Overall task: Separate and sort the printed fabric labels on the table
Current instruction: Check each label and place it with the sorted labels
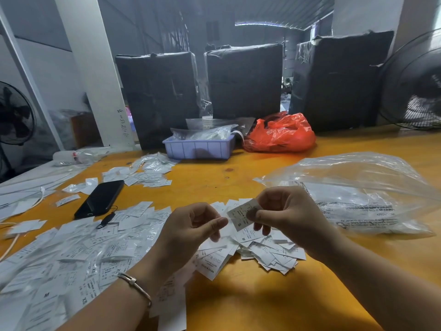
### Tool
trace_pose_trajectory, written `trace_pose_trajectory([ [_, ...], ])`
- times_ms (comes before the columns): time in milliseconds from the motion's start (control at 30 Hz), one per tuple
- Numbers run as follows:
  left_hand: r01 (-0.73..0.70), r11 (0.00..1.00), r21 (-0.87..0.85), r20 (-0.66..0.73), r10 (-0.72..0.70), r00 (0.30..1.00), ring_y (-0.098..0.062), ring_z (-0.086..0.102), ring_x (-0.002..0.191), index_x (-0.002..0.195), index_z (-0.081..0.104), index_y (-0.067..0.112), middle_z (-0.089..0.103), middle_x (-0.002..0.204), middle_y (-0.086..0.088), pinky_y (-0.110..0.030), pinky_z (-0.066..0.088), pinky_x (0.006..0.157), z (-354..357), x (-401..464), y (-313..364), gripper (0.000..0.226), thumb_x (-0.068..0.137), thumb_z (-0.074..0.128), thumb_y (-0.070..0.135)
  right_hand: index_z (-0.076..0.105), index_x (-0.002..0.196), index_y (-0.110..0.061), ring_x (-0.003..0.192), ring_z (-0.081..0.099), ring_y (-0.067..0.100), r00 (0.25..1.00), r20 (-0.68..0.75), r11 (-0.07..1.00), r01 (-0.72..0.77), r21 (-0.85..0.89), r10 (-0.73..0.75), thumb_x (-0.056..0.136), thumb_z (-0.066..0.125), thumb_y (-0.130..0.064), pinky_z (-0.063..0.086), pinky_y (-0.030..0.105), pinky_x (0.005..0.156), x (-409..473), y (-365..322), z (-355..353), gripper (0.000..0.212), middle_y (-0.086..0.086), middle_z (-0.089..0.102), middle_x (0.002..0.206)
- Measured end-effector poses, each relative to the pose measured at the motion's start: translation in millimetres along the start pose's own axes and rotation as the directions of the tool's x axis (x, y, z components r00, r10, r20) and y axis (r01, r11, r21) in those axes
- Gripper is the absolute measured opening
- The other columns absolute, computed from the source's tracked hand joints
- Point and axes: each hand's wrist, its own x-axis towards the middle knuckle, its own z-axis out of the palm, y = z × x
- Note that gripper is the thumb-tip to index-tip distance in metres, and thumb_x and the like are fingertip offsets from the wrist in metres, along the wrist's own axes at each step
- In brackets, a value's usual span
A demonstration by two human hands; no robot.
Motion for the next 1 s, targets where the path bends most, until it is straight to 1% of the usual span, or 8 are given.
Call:
trace_pose_trajectory([
  [233, 0.016, 1.000, -0.009, 0.073, -0.015, 0.997, -0.015, 0.070, 0.067, 0.080, 0.070, 0.010, 0.073, 0.071, -0.005, -0.017, 0.050, 0.062, 4.5, -0.1, 0.1, 0.023, 0.076, 0.072, 0.032, 0.073, 0.081, -0.001, 0.054, 0.058, 0.011, 0.985, 0.115, 0.991, -0.129, -0.036, 0.132, 0.077, 0.076, -0.006, 0.046, 0.020, 0.050, -0.5, 7.7, 4.1, 0.007, 0.015, 0.069, 0.069],
  [333, 0.027, 1.000, -0.008, 0.052, -0.027, 0.998, -0.016, 0.070, 0.069, 0.081, 0.070, 0.009, 0.074, 0.074, -0.005, -0.018, 0.050, 0.062, 4.2, 0.4, 2.3, 0.025, 0.077, 0.070, 0.033, 0.072, 0.087, -0.015, 0.059, 0.057, 0.003, 0.998, -0.018, 0.978, -0.065, -0.197, 0.063, 0.078, 0.076, -0.020, 0.045, 0.019, 0.055, 0.6, 8.8, 3.5, 0.011, 0.003, 0.070, 0.073],
  [400, 0.049, 0.999, -0.016, 0.043, -0.048, 0.998, -0.017, 0.071, 0.070, 0.084, 0.070, 0.007, 0.075, 0.077, -0.005, -0.021, 0.052, 0.062, 3.6, 0.7, 4.1, 0.028, 0.077, 0.069, 0.034, 0.072, 0.089, -0.019, 0.063, 0.058, 0.001, 0.994, -0.111, 0.969, -0.013, -0.248, -0.015, 0.078, 0.077, -0.016, 0.045, 0.017, 0.058, 0.5, 7.6, 2.9, 0.012, -0.001, 0.069, 0.073],
  [500, 0.087, 0.995, -0.044, 0.057, -0.084, 0.995, -0.020, 0.072, 0.070, 0.087, 0.069, 0.003, 0.076, 0.078, -0.007, -0.023, 0.053, 0.060, 3.3, 0.8, 6.4, 0.030, 0.076, 0.069, 0.031, 0.073, 0.084, -0.018, 0.063, 0.059, 0.002, 0.985, -0.149, 0.970, 0.049, -0.239, -0.087, 0.075, 0.077, -0.005, 0.048, 0.019, 0.058, -2.5, 4.8, 7.6, 0.016, -0.002, 0.069, 0.071],
  [667, 0.126, 0.987, -0.097, 0.067, -0.120, 0.990, -0.021, 0.070, 0.070, 0.086, 0.069, 0.002, 0.075, 0.078, -0.012, -0.022, 0.051, 0.058, 3.8, -0.1, 5.8, 0.030, 0.072, 0.073, 0.028, 0.076, 0.084, -0.012, 0.062, 0.057, -0.001, 0.983, -0.113, 0.949, 0.103, -0.296, -0.142, 0.078, 0.074, -0.003, 0.041, 0.012, 0.055, -5.1, 5.1, 15.0, 0.012, -0.005, 0.071, 0.075],
  [833, 0.148, 0.976, -0.157, 0.081, -0.137, 0.987, -0.025, 0.073, 0.077, 0.087, 0.070, 0.001, 0.075, 0.082, -0.013, -0.025, 0.057, 0.065, 4.4, 0.5, 6.0, 0.025, 0.073, 0.074, 0.022, 0.077, 0.082, -0.012, 0.073, 0.061, 0.007, 0.996, 0.000, 0.973, 0.082, -0.215, -0.084, 0.082, 0.073, -0.014, 0.046, 0.027, 0.058, -4.5, 6.2, 17.1, 0.004, -0.003, 0.069, 0.081],
  [933, 0.152, 0.969, -0.192, 0.095, -0.136, 0.986, -0.029, 0.074, 0.077, 0.089, 0.067, -0.003, 0.075, 0.080, -0.015, -0.026, 0.058, 0.064, 4.5, 0.0, 8.3, 0.023, 0.076, 0.073, 0.015, 0.076, 0.082, -0.010, 0.073, 0.062, 0.007, 0.996, 0.066, 0.981, 0.078, -0.180, -0.067, 0.078, 0.077, -0.021, 0.046, 0.023, 0.057, -4.1, 6.7, 17.5, 0.011, 0.000, 0.070, 0.082],
  [1000, 0.158, 0.964, -0.212, 0.087, -0.143, 0.986, -0.030, 0.073, 0.074, 0.090, 0.065, -0.005, 0.074, 0.079, -0.017, -0.027, 0.058, 0.063, 4.7, -0.6, 9.2, 0.027, 0.074, 0.073, 0.015, 0.076, 0.082, -0.010, 0.069, 0.063, 0.004, 0.993, 0.083, 0.979, 0.094, -0.181, -0.080, 0.075, 0.080, -0.015, 0.045, 0.019, 0.056, -3.9, 7.1, 17.0, 0.009, -0.001, 0.071, 0.077],
])
